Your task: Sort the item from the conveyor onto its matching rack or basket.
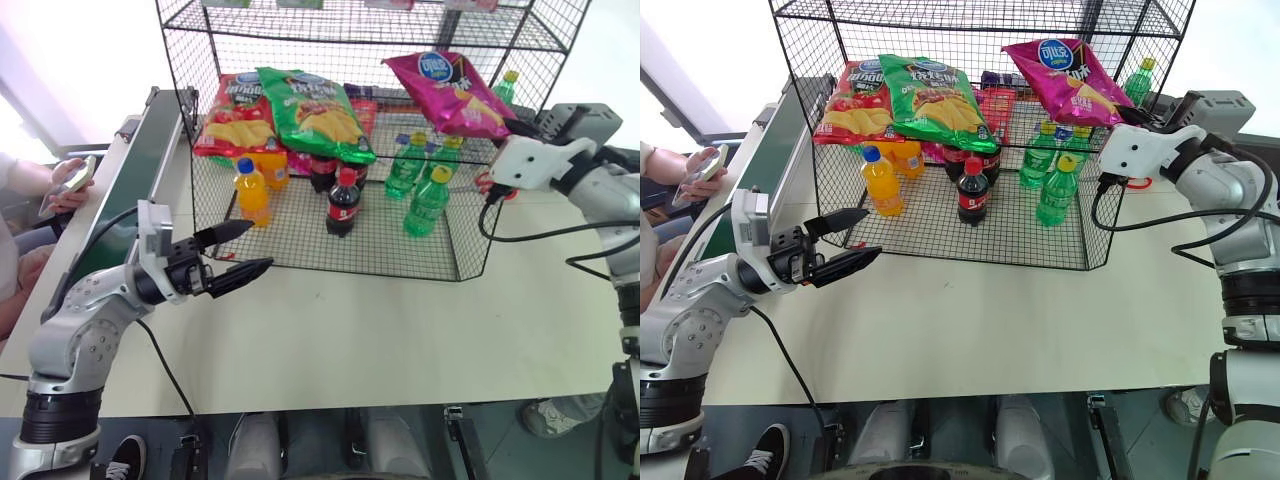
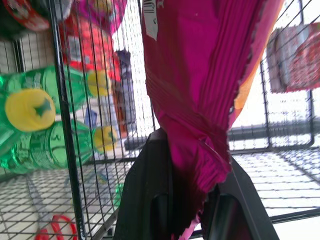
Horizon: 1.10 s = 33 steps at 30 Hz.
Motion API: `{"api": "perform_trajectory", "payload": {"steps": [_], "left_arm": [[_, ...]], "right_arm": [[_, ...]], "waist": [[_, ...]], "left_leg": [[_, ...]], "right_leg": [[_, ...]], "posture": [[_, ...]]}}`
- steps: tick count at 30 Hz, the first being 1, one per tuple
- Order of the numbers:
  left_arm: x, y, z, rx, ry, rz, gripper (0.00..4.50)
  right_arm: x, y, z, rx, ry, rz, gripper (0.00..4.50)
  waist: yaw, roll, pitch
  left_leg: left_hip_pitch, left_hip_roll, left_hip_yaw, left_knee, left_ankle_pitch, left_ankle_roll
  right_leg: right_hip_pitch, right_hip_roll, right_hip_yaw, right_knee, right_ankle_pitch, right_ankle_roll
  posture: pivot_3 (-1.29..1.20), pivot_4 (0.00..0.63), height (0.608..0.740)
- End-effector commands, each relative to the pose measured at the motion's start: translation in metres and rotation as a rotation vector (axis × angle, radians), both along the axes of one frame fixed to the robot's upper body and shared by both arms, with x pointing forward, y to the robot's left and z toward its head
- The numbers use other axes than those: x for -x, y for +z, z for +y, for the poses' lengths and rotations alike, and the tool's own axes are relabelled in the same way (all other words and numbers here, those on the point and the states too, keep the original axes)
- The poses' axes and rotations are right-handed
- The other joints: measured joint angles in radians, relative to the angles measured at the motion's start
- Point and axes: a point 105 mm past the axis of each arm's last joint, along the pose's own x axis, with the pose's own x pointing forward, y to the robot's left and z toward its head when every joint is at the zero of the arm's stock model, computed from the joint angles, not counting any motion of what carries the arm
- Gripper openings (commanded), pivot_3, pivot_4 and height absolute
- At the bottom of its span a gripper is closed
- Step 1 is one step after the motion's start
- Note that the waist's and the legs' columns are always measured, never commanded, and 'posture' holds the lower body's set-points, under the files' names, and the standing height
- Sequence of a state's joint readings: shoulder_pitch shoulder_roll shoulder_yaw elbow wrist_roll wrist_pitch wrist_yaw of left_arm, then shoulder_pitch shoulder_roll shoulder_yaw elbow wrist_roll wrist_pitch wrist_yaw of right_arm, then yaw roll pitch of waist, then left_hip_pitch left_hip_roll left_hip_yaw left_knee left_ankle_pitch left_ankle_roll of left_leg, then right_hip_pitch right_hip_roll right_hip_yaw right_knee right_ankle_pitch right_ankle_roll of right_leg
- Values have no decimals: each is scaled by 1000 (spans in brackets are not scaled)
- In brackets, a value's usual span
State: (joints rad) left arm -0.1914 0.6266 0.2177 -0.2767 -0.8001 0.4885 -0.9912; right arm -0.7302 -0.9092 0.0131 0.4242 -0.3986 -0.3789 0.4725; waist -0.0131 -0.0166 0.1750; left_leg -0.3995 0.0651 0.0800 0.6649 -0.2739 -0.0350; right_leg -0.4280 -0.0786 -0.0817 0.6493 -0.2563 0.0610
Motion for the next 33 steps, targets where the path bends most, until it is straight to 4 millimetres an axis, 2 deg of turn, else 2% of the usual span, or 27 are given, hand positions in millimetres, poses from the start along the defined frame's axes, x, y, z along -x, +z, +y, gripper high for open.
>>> {"api": "perform_trajectory", "payload": {"steps": [1,8,9,12,15,16,18,20,23,27,32,33], "left_arm": [[0,5,1,-1,19,-46,4500],[0,5,2,1,38,-53,4500],[0,4,3,0,40,-53,4500],[0,1,4,-9,47,-46,4500],[1,0,4,-8,51,-44,4500],[3,-2,4,-5,46,-33,4500],[5,-5,4,-7,44,-18,4500],[6,-8,6,-9,49,-8,4500],[6,-9,6,-15,56,-17,4500],[4,-9,5,-27,58,-27,4500],[5,-10,11,-53,81,-21,4500],[3,-10,17,-68,111,-16,4500]], "right_arm": [[-8,12,6,-36,-12,-31,117],[-12,10,20,-143,40,29,117],[-11,10,22,-157,50,39,1168],[-10,13,29,-217,87,66,2423],[-7,17,33,-239,107,82,3972],[-4,24,35,-281,129,78,4389],[0,31,40,-373,173,105,4465],[6,34,46,-383,215,129,4465],[11,22,48,-293,217,177,4465],[30,14,69,-434,407,305,4465],[59,41,86,-613,655,268,4465],[67,49,87,-723,726,288,4465]], "waist": [[-1,0,0],[0,0,0],[0,0,0],[0,0,0],[-1,0,0],[-2,0,0],[-2,0,0],[-2,1,0],[3,1,0],[4,0,0],[0,1,1],[0,1,1]], "left_leg": [[0,0,0,0,0,0],[0,0,0,0,0,0],[0,0,0,0,0,0],[0,0,0,0,0,0],[0,0,0,0,0,0],[0,0,0,0,0,0],[0,0,0,0,0,0],[0,0,0,0,0,0],[0,1,0,0,0,0],[0,0,0,0,0,1],[1,0,0,0,0,1],[1,0,0,0,0,1]], "right_leg": [[0,0,0,0,0,0],[0,0,0,0,0,0],[0,0,0,0,0,0],[0,0,0,0,0,0],[0,0,0,0,0,0],[0,0,0,0,0,0],[0,0,0,1,0,0],[0,0,0,1,0,0],[0,0,0,1,0,0],[1,-1,0,0,0,0],[0,0,-1,1,0,0],[0,0,-1,1,0,0]], "posture": [[0,150,740],[0,150,740],[0,150,740],[0,150,740],[0,150,740],[0,150,740],[0,150,740],[0,150,740],[0,150,740],[0,150,740],[0,150,740],[0,150,740]]}}
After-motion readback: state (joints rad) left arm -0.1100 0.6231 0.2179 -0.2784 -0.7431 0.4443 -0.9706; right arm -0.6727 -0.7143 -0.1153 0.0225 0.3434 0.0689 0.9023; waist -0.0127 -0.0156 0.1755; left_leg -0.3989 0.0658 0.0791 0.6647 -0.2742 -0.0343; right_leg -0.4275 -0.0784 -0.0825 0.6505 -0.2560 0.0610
